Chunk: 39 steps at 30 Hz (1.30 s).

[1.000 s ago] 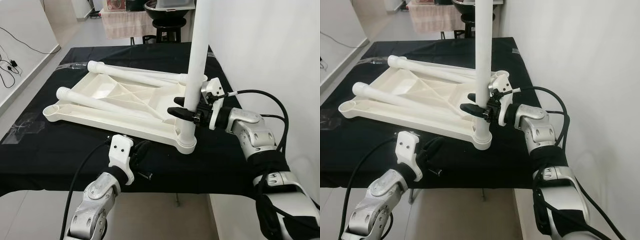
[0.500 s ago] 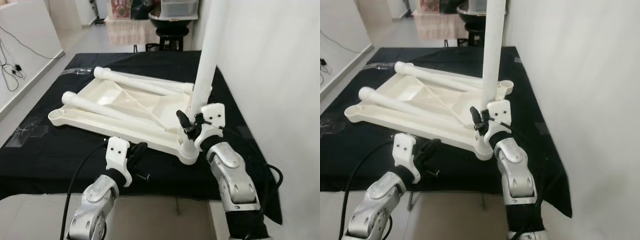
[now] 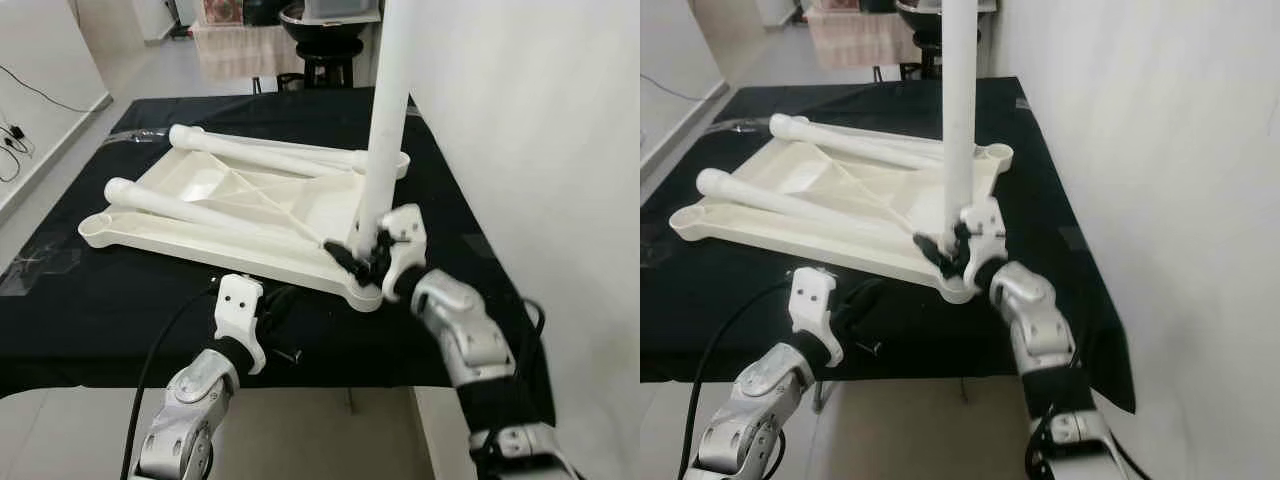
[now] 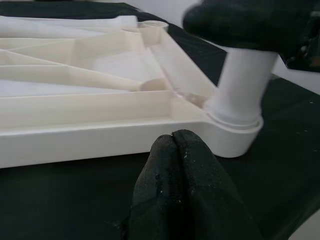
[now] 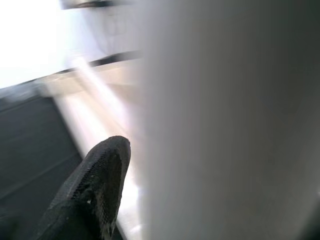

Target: Building children table

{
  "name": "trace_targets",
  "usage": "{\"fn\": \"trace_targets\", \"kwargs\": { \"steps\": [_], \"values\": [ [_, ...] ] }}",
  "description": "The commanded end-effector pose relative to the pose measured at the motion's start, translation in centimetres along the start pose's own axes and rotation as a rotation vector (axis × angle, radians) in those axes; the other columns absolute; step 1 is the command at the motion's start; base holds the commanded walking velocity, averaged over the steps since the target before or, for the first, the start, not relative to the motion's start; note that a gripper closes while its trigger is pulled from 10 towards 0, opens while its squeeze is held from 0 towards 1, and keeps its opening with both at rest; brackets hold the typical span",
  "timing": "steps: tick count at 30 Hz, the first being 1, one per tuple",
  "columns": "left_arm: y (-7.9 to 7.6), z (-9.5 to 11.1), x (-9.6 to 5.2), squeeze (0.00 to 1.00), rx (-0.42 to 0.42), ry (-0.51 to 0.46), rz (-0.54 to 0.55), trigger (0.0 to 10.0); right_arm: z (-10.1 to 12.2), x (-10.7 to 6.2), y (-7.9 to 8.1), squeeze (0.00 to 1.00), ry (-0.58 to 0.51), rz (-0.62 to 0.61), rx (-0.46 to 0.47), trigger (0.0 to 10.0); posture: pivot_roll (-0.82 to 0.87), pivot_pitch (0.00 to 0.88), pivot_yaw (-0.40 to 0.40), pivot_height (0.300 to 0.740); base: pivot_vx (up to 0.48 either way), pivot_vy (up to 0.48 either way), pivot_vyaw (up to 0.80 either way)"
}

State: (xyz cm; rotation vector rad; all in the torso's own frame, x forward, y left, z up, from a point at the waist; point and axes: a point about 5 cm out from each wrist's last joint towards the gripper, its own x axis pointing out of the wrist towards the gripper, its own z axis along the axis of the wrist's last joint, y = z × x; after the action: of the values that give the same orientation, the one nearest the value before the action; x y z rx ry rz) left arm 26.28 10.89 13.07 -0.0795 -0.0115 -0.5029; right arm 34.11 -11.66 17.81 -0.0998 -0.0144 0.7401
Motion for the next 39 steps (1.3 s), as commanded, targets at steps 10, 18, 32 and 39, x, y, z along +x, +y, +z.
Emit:
{"fn": "trace_targets", "kwargs": {
  "steps": [10,18,32,39],
  "values": [
    [-1.3,0.9,-1.8,0.0,0.077,0.017,-0.164,10.0,0.6,0.2,-2.1,0.0,0.053,0.357,0.018,9.8,0.04,0.057,-0.008,0.74,0.0,0.0,0.0],
    [-0.9,2.3,-2.4,0.0,0.123,-0.017,-0.142,10.0,0.3,-0.1,-3.7,0.0,0.051,0.354,0.109,0.0,0.05,0.061,-0.015,0.74,0.0,0.0,0.0],
    [-0.7,1.9,-2.9,0.0,0.127,0.012,-0.118,10.0,-6.2,-3.1,-0.7,0.0,0.203,-0.424,0.245,0.0,0.02,0.095,-0.013,0.74,0.0,0.0,0.0],
    [-1.0,1.0,-2.3,0.0,0.113,0.037,-0.12,10.0,-5.2,-2.5,1.1,0.0,0.186,-0.45,0.13,0.0,0.0,0.071,-0.007,0.74,0.0,0.0,0.0]
  ]
}}
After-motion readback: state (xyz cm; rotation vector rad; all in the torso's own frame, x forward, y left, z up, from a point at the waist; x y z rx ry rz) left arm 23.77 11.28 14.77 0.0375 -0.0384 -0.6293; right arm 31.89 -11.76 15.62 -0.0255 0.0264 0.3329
